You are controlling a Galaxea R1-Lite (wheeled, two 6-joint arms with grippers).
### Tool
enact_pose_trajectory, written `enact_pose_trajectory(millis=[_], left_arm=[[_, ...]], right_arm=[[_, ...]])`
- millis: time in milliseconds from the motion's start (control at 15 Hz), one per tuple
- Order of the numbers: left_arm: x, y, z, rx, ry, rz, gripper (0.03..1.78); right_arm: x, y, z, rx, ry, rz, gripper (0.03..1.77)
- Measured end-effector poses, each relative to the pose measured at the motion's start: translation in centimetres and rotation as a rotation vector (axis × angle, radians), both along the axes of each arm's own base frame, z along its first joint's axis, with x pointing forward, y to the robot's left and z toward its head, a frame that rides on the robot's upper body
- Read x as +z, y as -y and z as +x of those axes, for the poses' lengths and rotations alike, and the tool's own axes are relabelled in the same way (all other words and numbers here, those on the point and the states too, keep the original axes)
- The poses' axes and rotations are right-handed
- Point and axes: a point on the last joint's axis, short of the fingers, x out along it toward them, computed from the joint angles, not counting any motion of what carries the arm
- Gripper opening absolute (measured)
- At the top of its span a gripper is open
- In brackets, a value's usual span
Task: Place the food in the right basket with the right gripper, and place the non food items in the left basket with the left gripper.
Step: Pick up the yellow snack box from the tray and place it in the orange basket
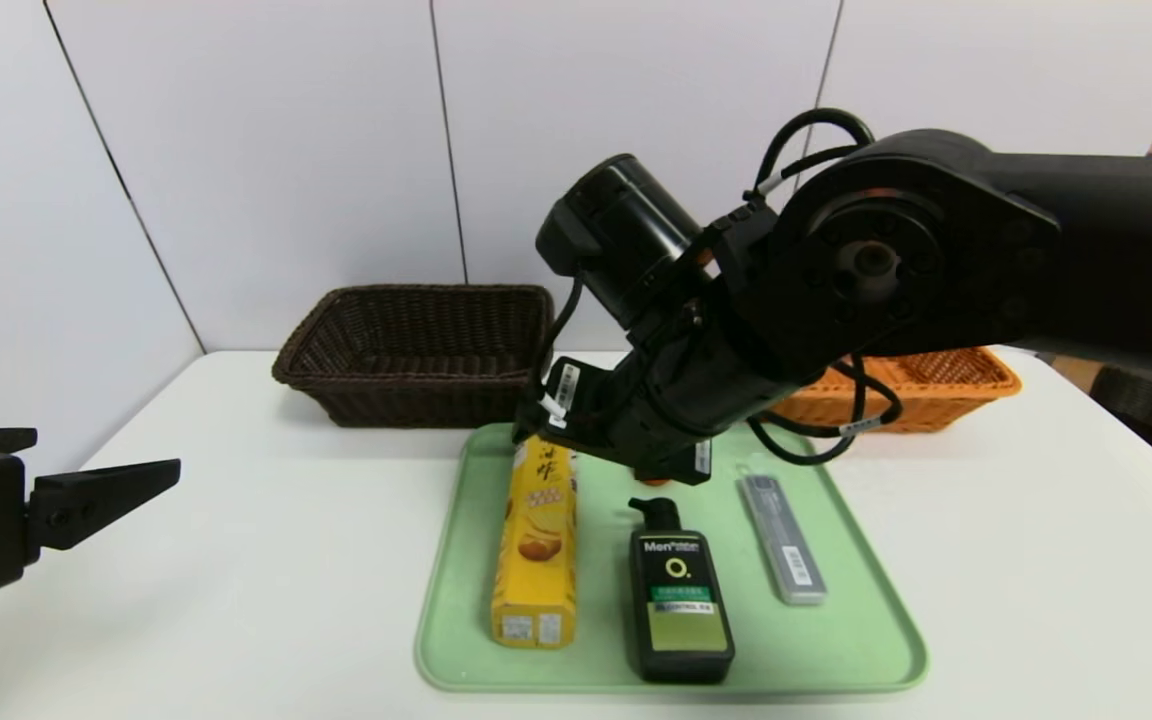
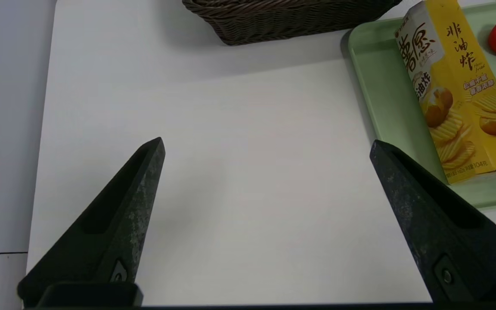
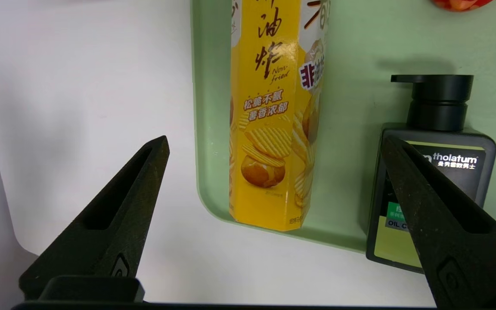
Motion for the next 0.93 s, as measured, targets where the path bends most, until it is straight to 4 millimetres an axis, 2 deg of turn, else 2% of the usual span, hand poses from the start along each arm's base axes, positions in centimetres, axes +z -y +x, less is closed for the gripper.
enact_pose_trajectory(millis=[933], left_arm=[[-1.4, -0.4, -1.4, 0.004, -0.014, 0.002, 1.69]], right_arm=[[-4.0, -3.2, 0.6, 0.064, -0.011, -0.075, 1.7]])
